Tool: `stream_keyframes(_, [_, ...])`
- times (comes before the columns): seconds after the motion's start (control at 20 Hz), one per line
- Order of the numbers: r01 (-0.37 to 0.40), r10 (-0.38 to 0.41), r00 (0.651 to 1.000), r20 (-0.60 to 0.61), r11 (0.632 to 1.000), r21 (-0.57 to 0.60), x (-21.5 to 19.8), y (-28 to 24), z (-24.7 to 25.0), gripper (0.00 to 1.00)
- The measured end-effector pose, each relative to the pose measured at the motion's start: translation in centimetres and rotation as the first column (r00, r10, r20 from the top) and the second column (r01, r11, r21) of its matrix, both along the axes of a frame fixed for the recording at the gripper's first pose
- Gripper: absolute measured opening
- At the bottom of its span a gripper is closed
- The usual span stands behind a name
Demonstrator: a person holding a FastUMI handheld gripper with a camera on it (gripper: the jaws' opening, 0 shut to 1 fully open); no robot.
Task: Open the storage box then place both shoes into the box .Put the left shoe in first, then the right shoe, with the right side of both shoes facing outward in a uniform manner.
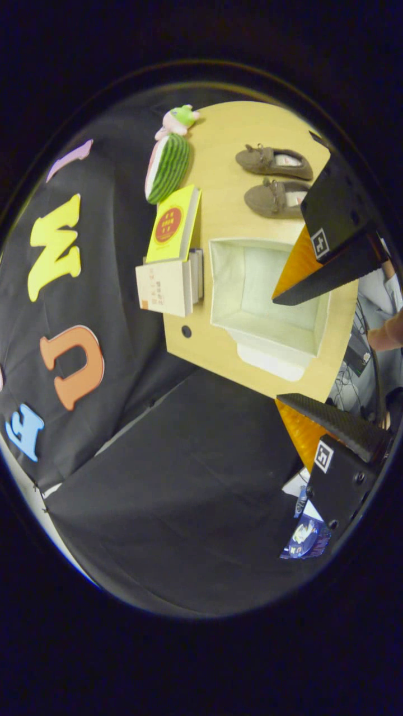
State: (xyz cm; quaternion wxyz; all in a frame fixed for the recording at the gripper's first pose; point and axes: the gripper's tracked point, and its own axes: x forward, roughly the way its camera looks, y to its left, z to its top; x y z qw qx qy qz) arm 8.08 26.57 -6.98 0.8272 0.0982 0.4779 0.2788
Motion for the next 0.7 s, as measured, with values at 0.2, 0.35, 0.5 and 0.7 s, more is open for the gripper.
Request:
stream_keyframes(0.2, [0.039,-0.04,0.999,-0.012,0.996,-0.079,0.7,-5.6,-3.0,1.0])
stream_keyframes(0.35, [0.061,-0.068,0.996,-0.05,0.989,-0.138,1.2,-9.7,-6.5,1.0])
stream_keyframes(0.5, [0.079,-0.11,0.987,-0.121,0.969,-0.235,1.0,-14.4,-10.8,1.0])
stream_keyframes(0.7, [0.059,-0.117,0.979,-0.166,0.945,-0.322,1.5,-18.7,-16.2,1.0])
